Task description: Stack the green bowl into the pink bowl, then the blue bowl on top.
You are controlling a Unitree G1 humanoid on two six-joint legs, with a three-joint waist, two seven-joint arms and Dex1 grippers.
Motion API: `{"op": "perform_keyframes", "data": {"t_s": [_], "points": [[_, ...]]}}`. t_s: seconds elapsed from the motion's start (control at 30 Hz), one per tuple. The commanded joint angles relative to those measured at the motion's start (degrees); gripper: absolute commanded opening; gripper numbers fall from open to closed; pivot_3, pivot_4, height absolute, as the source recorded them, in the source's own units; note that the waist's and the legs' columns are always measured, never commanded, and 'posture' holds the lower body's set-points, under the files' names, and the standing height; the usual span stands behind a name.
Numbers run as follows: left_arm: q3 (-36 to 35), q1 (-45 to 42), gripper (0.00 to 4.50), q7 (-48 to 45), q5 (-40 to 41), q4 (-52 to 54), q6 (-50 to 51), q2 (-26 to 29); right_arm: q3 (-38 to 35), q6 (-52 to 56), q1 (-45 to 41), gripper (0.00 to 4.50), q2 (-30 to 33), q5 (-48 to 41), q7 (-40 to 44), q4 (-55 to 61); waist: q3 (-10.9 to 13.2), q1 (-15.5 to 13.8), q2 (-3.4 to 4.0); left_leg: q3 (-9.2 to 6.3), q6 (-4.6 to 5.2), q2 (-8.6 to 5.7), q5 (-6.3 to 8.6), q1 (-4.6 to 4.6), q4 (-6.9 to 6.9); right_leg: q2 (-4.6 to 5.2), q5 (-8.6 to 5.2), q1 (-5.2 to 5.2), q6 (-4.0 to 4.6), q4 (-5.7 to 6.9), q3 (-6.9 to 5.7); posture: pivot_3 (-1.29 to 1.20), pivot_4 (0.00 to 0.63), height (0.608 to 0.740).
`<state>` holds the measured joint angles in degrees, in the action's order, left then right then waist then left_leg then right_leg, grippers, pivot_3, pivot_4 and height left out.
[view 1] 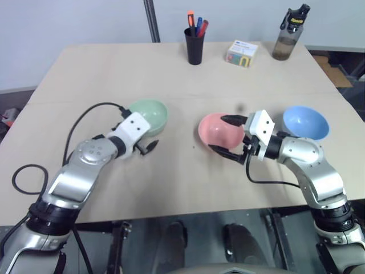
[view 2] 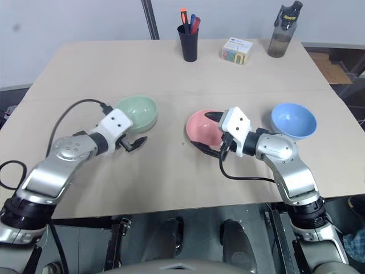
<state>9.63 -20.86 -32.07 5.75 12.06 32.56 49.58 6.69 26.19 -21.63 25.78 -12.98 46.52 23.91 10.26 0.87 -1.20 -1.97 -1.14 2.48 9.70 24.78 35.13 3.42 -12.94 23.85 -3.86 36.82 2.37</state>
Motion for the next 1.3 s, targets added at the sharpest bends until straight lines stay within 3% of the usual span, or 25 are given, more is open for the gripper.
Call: {"op": "perform_keyframes", "data": {"t_s": [0.03, 0.13, 0.17, 0.23, 0.53, 0.73, 0.97, 1.0, 1.07, 1.13, 1.17, 1.3], "points": [[0.04, -2.62, 2.37, -2.36, -2.2, -1.51, -4.02, -0.65, -2.46, 0.27, 1.18, 4.5, 1.28, -1.16, -1.93, 3.91, 0.0, -0.08, -0.01, 0.0, 0.0, 0.0, 0.0, 0.0, 0.01, 0.0, -0.01, -0.01, -0.01, 0.0, 0.0, 0.0, 0.15, 0.74], [-0.12, -3.86, 1.22, -4.54, -2.27, -2.06, -5.2, -1.38, -3.62, 0.4, 2.66, 4.5, 2.38, -1.46, -3.08, 5.03, 0.0, -0.09, -0.02, 0.01, 0.0, 0.0, 0.0, -0.02, 0.03, 0.01, -0.04, -0.02, -0.08, 0.0, 0.01, 0.0, 0.15, 0.74], [-0.37, -4.04, 0.57, -5.39, -1.97, -1.77, -5.24, -1.58, -4.09, 0.38, 3.15, 4.5, 2.77, -1.57, -3.44, 5.32, 0.0, -0.08, -0.02, 0.0, 0.0, 0.0, 0.0, -0.02, 0.03, 0.01, -0.05, -0.02, -0.09, 0.0, 0.0, 0.0, 0.15, 0.74], [-0.97, -4.04, 0.06, -7.35, -1.08, -1.06, -5.43, -1.72, -4.77, 0.22, 3.99, 4.5, 3.46, -1.73, -3.99, 5.71, 0.01, -0.08, -0.03, 0.01, 0.0, 0.0, 0.0, -0.02, 0.04, 0.01, -0.05, -0.03, -0.09, 0.0, 0.01, 0.0, 0.15, 0.74], [-2.08, -5.82, 0.06, -16.9, 2.23, 2.24, -7.07, -0.73, -9.81, -1.11, 9.51, 4.5, 6.53, -2.92, -5.59, 7.41, 0.01, -0.07, -0.04, 0.0, 0.01, 0.0, 0.0, -0.01, 0.05, 0.01, -0.05, -0.04, -0.09, 0.01, 0.02, 0.0, 0.15, 0.74], [0.86, -15.46, 0.06, -24.17, 6.77, 1.64, -10.36, -7.08, -16.72, -2.31, 18.09, 4.5, 7.73, -5.12, -6.42, 10.7, 0.04, -1.05, -0.13, -0.03, 0.01, -0.01, 0.0, 0.04, 0.2, 0.01, -0.08, -0.12, -0.15, -0.01, -0.02, 0.0, 0.15, 0.74], [7.02, -22.06, 0.06, -31.63, 6.61, -6.16, -14.84, -15.26, -19.66, -1.81, 23.7, 4.5, 7.73, -4.76, -9.64, 14.27, 0.02, 0.15, -0.07, -0.02, 0.03, -0.02, -0.01, -0.07, 0.22, -0.03, -0.09, -0.17, -0.18, 0.04, 0.05, 0.0, 0.15, 0.74], [7.49, -22.45, 0.6, -31.92, 6.09, -7.87, -16.06, -16.24, -19.79, -1.67, 24.06, 4.5, 7.85, -4.75, -10.02, 14.76, 0.02, 0.26, -0.07, -0.02, 0.03, -0.02, -0.01, -0.07, 0.23, -0.04, -0.09, -0.17, -0.18, 0.05, 0.07, 0.0, 0.15, 0.74], [7.55, -23.06, 0.88, -32.01, 5.48, -10.06, -17.58, -17.49, -19.89, -1.48, 24.44, 4.5, 8.08, -4.76, -10.59, 15.35, 0.02, 0.21, -0.07, -0.03, 0.03, -0.02, -0.01, -0.08, 0.23, -0.05, -0.09, -0.17, -0.19, 0.06, 0.08, 0.0, 0.15, 0.74], [6.04, -23.77, 1.78, -29.98, 5.3, -11.69, -18.65, -19.0, -20.06, -0.78, 24.76, 4.5, 8.63, -4.33, -11.2, 15.68, 0.02, 0.05, -0.07, -0.03, 0.03, -0.02, -0.01, -0.07, 0.24, -0.05, -0.09, -0.17, -0.19, 0.06, 0.07, 0.0, 0.15, 0.74], [4.85, -23.77, 2.03, -28.99, 5.79, -11.84, -17.85, -19.28, -20.06, -0.48, 24.87, 4.5, 9.04, -3.81, -11.54, 15.64, 0.02, 0.01, -0.07, -0.03, 0.03, -0.02, -0.01, -0.06, 0.24, -0.05, -0.09, -0.17, -0.19, 0.06, 0.08, 0.0, 0.15, 0.74], [-1.55, -21.26, 2.03, -24.33, 8.48, -10.09, -12.87, -18.86, -17.96, 1.69, 22.09, 4.5, 11.76, 1.6, -14.73, 11.62, 0.02, 0.19, -0.08, -0.03, 0.03, -0.02, -0.01, -0.06, 0.27, -0.04, -0.09, -0.17, -0.2, 0.06, 0.08, 0.0, 0.15, 0.74]]}}
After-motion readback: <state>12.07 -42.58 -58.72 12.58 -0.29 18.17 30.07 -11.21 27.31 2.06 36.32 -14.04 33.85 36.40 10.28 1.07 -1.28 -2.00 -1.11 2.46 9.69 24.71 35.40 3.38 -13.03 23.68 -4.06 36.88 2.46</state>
